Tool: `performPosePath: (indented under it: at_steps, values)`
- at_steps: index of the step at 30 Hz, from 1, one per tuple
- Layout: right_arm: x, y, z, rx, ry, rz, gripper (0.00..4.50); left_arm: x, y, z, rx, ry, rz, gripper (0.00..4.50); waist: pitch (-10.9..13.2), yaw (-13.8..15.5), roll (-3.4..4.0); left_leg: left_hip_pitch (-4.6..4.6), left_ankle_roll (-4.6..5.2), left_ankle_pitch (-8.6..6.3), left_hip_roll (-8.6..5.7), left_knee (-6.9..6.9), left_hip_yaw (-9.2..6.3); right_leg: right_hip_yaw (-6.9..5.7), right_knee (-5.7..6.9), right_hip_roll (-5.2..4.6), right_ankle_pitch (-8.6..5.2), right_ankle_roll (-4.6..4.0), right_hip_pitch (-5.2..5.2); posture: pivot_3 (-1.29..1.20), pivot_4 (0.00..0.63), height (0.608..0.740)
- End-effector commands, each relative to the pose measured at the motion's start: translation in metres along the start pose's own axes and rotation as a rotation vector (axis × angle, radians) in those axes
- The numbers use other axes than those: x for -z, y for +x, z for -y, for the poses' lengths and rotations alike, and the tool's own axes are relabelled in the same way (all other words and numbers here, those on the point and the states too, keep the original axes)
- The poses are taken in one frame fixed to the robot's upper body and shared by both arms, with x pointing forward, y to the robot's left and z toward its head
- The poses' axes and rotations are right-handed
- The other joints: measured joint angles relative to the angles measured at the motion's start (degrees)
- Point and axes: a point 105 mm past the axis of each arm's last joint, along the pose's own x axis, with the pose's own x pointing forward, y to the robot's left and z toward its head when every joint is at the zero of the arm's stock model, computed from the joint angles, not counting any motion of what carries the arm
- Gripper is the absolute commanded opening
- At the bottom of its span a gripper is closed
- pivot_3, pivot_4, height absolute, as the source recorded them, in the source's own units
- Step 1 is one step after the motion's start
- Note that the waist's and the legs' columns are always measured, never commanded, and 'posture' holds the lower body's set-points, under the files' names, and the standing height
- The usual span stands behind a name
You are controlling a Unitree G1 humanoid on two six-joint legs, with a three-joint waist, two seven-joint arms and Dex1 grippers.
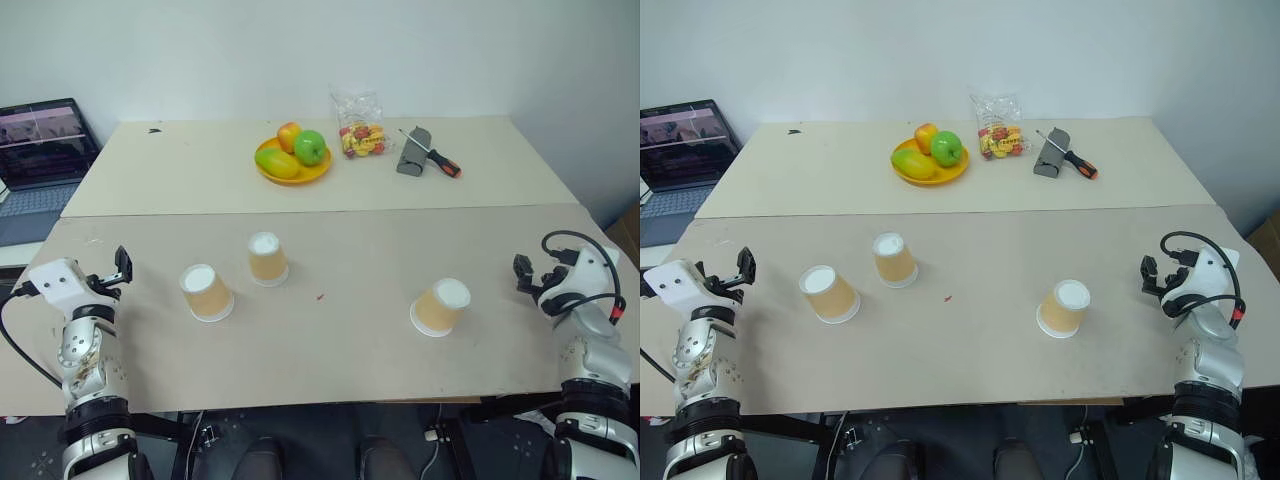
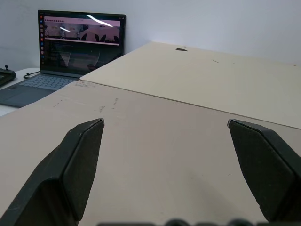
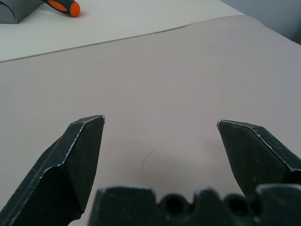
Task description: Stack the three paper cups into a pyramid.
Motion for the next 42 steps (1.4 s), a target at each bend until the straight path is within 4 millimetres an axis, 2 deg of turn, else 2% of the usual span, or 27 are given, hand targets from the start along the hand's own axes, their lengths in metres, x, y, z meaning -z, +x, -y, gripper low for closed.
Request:
performPosePath:
  at_steps: [1, 3, 5, 7, 10, 11, 13, 15, 18, 20, 22, 24, 26, 28, 30, 34, 37, 40, 42]
  values:
    - [-0.012, -0.001, 0.002, 0.007, -0.005, 0.053, 4.49, -0.012, 0.005, 0.013, 0.07, 0.013, 0.03, 4.5, 0.0, 0.0, 0.0, 0.0, 0.0, 0.0, 0.0, 0.0, 0.0, 0.0, 0.0, 0.0, 0.0, 0.0, 0.0, 0.0, 0.15, 0.74]
    - [-0.011, -0.001, 0.004, 0.012, -0.001, 0.049, 4.49, -0.007, 0.002, 0.03, 0.197, 0.033, 0.002, 4.5, 0.0, 0.0, 0.0, 0.0, 0.0, 0.0, 0.0, 0.01, 0.0, 0.0, 0.01, 0.0, 0.0, 0.0, 0.0, 0.0, 0.15, 0.74]
    - [-0.014, -0.002, 0.01, 0.024, 0.02, 0.055, 4.49, -0.012, -0.01, 0.049, 0.388, 0.091, -0.006, 4.5, 0.0, -0.05, 0.0, 0.0, 0.0, 0.0, -0.01, 0.04, 0.0, -0.01, 0.02, 0.0, 0.0, 0.0, 0.02, 0.0, 0.15, 0.74]
    - [-0.017, -0.003, 0.014, 0.028, 0.032, 0.062, 4.49, -0.016, -0.022, 0.06, 0.514, 0.133, -0.022, 4.5, 0.0, -0.15, 0.01, -0.02, 0.0, 0.0, 0.0, 0.04, 0.01, 0.0, 0.02, 0.0, 0.0, 0.0, 0.02, 0.0, 0.15, 0.74]
    - [-0.042, -0.005, 0.019, 0.006, 0.05, 0.111, 4.49, -0.029, -0.042, 0.067, 0.684, 0.167, -0.032, 4.5, 0.03, -0.44, 0.06, -0.03, 0.0, 0.0, 0.03, 0.04, 0.02, 0.01, 0.0, 0.02, 0.0, 0.0, 0.0, 0.0, 0.15, 0.74]
    - [-0.058, -0.007, 0.014, -0.036, 0.055, 0.143, 4.49, -0.035, -0.047, 0.069, 0.734, 0.183, -0.037, 4.5, 0.06, -0.43, 0.11, -0.03, 0.0, 0.0, 0.04, 0.04, 0.05, 0.05, 0.0, 0.02, 0.0, 0.0, 0.0, 0.0, 0.15, 0.74]
    - [-0.087, -0.012, 0.003, -0.117, 0.06, 0.2, 4.49, -0.047, -0.054, 0.071, 0.795, 0.206, -0.047, 4.5, 0.2, -0.39, 0.33, -0.02, 0.0, 0.0, 0.04, 0.04, 0.07, 0.06, -0.02, 0.01, 0.0, 0.0, 0.0, 0.0, 0.15, 0.74]
    - [-0.123, -0.022, -0.017, -0.238, 0.026, 0.249, 4.49, -0.062, -0.059, 0.07, 0.842, 0.225, -0.049, 4.5, 0.37, -0.38, 0.6, -0.01, 0.01, 0.0, 0.03, 0.04, 0.07, 0.07, 0.0, 0.0, 0.0, 0.0, 0.01, 0.0, 0.15, 0.74]
    - [-0.178, -0.053, -0.065, -0.528, -0.035, 0.317, 4.49, -0.084, -0.06, 0.066, 0.868, 0.258, -0.048, 4.5, 0.7, -0.38, 0.95, 0.02, 0.01, 0.0, 0.06, 0.15, 0.04, 0.06, 0.13, 0.05, 0.0, 0.0, 0.01, 0.0, 0.15, 0.74]
    - [-0.195, -0.078, -0.096, -0.731, -0.103, 0.306, 4.49, -0.093, -0.06, 0.062, 0.873, 0.281, -0.056, 4.5, 0.79, -0.38, 1.05, 0.02, 0.01, 0.0, 0.07, 0.16, 0.02, 0.06, 0.13, 0.07, 0.0, 0.0, 0.0, 0.0, 0.15, 0.74]
    - [-0.195, -0.105, -0.126, -0.939, -0.188, 0.266, 4.49, -0.099, -0.059, 0.058, 0.876, 0.291, -0.063, 4.5, 0.8, -0.27, 1.04, 0.0, 0.07, -0.03, 0.1, 0.14, -0.04, -0.01, 0.04, 0.1, -0.01, -0.01, 0.01, 0.0, 0.15, 0.74]
    - [-0.182, -0.142, -0.159, -1.205, -0.277, 0.204, 4.49, -0.104, -0.058, 0.055, 0.878, 0.308, -0.067, 4.5, 0.85, -0.2, 0.83, -0.01, 0.13, -0.07, 0.14, 0.14, -0.06, -0.06, -0.05, 0.12, -0.02, -0.02, 0.06, 0.0, 0.15, 0.74]
    - [-0.164, -0.174, -0.179, -1.422, -0.336, 0.132, 4.49, -0.108, -0.061, 0.059, 0.907, 0.298, -0.069, 4.5, 0.97, -0.14, 0.62, -0.1, 0.14, -0.07, 0.13, 0.16, -0.06, -0.08, -0.1, 0.09, -0.02, -0.02, 0.04, 0.0, 0.15, 0.74]
    - [-0.149, -0.19, -0.187, -1.53, -0.352, 0.08, 4.49, -0.109, -0.071, 0.07, 0.968, 0.277, -0.079, 4.5, 1.04, 0.0, 0.51, -0.24, 0.14, -0.07, 0.11, 0.23, -0.09, -0.11, -0.1, 0.06, -0.02, -0.02, -0.03, 0.0, 0.15, 0.74]
    - [-0.13, -0.19, -0.194, -1.566, -0.374, 0.024, 4.49, -0.104, -0.088, 0.09, 1.074, 0.265, -0.106, 4.5, 1.09, 0.21, 0.4, -0.43, 0.14, -0.07, 0.06, 0.34, -0.16, -0.16, -0.05, 0.01, -0.01, -0.02, -0.14, 0.0, 0.15, 0.74]
    - [-0.106, -0.186, -0.206, -1.588, -0.409, -0.026, 4.49, -0.099, -0.112, 0.114, 1.196, 0.219, -0.146, 4.5, 1.17, 0.49, 0.19, -0.55, 0.13, -0.07, 0.04, 0.44, -0.17, -0.16, -0.01, 0.0, -0.01, -0.02, -0.3, 0.0, 0.15, 0.74]
    - [-0.102, -0.183, -0.213, -1.601, -0.399, -0.014, 4.49, -0.097, -0.118, 0.117, 1.211, 0.196, -0.174, 4.5, 1.18, 0.45, 0.2, -0.57, 0.13, -0.07, 0.06, 0.43, -0.17, -0.12, 0.12, 0.04, -0.01, -0.02, -0.46, 0.0, 0.15, 0.74]
    - [-0.1, -0.18, -0.221, -1.606, -0.379, 0.004, 4.49, -0.08, -0.121, 0.107, 1.186, 0.237, -0.231, 4.5, 1.18, -0.05, 0.2, -0.77, 0.08, -0.03, 0.05, 0.48, -0.14, -0.07, 0.44, 0.06, -0.01, -0.02, -0.85, 0.0, 0.15, 0.74]
    - [-0.099, -0.176, -0.223, -1.599, -0.364, 0.009, 4.49, -0.076, -0.121, 0.106, 1.18, 0.243, -0.237, 4.5, 1.18, -0.19, 0.2, -0.75, 0.08, -0.03, 0.05, 0.48, -0.12, -0.06, 0.47, 0.06, -0.01, -0.02, -0.86, 0.0, 0.15, 0.74]
